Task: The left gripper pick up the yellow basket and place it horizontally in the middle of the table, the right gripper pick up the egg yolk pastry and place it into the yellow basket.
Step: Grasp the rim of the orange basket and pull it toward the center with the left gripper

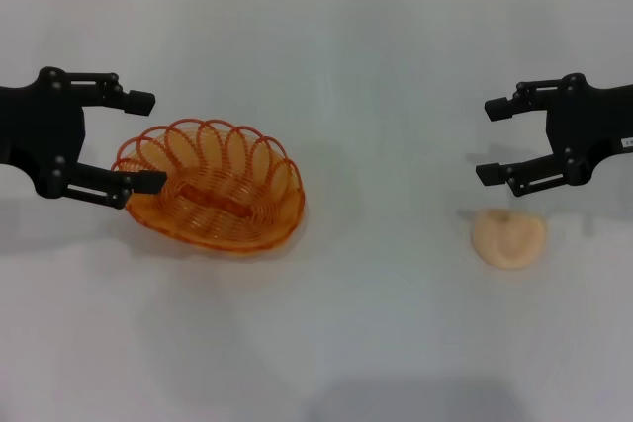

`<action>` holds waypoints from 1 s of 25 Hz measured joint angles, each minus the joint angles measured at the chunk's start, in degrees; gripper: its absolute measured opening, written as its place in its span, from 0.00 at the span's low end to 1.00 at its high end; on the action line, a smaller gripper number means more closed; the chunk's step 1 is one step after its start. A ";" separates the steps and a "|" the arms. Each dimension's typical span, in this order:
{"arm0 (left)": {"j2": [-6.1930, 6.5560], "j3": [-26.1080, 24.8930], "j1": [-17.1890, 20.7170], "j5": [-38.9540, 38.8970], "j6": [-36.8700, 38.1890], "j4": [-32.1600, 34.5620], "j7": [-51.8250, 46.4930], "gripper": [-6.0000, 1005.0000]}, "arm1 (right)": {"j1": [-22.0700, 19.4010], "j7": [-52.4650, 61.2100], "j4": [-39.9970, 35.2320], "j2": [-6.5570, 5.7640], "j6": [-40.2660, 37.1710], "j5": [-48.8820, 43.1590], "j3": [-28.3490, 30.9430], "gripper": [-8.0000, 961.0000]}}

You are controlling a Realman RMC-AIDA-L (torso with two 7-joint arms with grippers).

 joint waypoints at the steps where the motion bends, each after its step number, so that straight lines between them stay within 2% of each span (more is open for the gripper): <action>1: 0.00 0.00 -0.08 0.07 0.00 0.00 -0.05 0.86 | 0.04 0.02 0.00 0.00 0.10 0.00 -0.02 0.86; 18: -0.13 0.00 -0.17 0.19 -0.13 0.00 -0.58 0.86 | 0.52 0.11 0.00 0.60 0.64 0.04 -0.25 0.86; 22: -0.51 0.21 0.07 0.22 -0.04 2.10 -6.27 0.86 | 0.49 0.12 -0.05 0.72 0.76 0.04 -0.16 0.86; 25: -1.83 0.64 0.53 3.31 0.47 7.84 -15.89 0.86 | 0.31 0.18 -0.29 0.72 0.90 0.04 -0.02 0.86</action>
